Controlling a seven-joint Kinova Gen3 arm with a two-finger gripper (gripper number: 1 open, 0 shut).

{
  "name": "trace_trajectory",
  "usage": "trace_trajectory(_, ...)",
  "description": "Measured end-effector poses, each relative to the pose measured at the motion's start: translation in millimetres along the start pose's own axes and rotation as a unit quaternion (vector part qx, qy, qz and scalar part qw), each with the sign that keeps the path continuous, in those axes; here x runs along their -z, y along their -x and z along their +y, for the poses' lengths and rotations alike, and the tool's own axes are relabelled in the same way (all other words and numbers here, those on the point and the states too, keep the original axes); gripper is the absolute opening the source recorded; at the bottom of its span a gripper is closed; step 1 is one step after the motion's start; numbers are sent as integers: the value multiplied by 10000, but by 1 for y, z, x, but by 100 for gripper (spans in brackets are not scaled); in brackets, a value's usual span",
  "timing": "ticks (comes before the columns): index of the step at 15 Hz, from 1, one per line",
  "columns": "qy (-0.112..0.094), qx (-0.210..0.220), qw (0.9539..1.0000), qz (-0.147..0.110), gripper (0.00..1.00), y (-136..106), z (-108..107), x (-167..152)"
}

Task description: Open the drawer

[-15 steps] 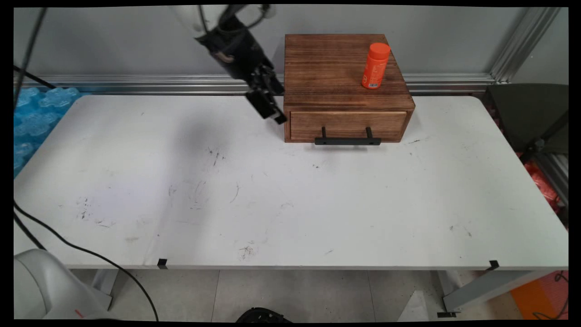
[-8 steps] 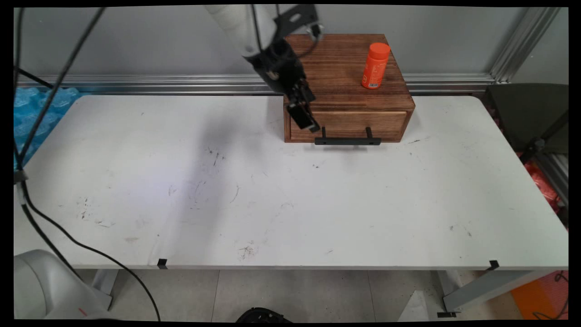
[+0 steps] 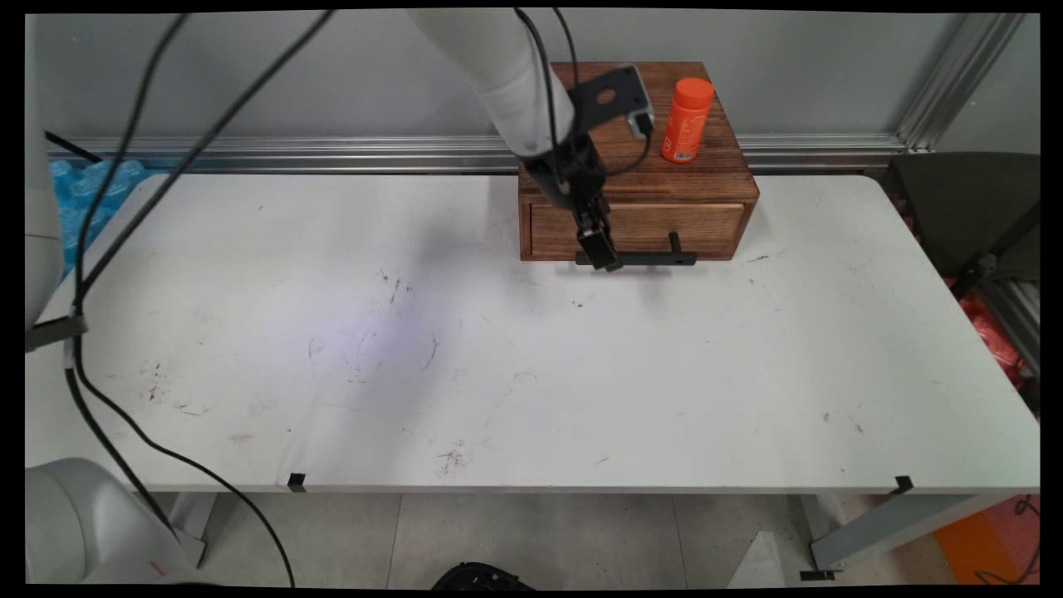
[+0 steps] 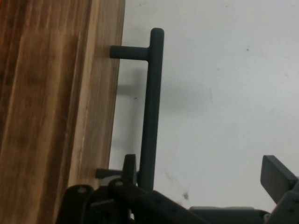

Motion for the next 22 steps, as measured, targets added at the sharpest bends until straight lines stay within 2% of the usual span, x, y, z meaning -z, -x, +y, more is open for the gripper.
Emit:
trace_trajectory(5, -97, 58, 9998, -159, 100, -13, 5, -44)
trace_trajectory(11, -118, 90, 9994, -323, 100, -21, 9, -87)
trace_trajectory(17, -120, 125, 9988, -455, 100, -22, 12, -115)
trace_trajectory(22, -78, 117, 9986, -503, 100, -22, 18, -125)
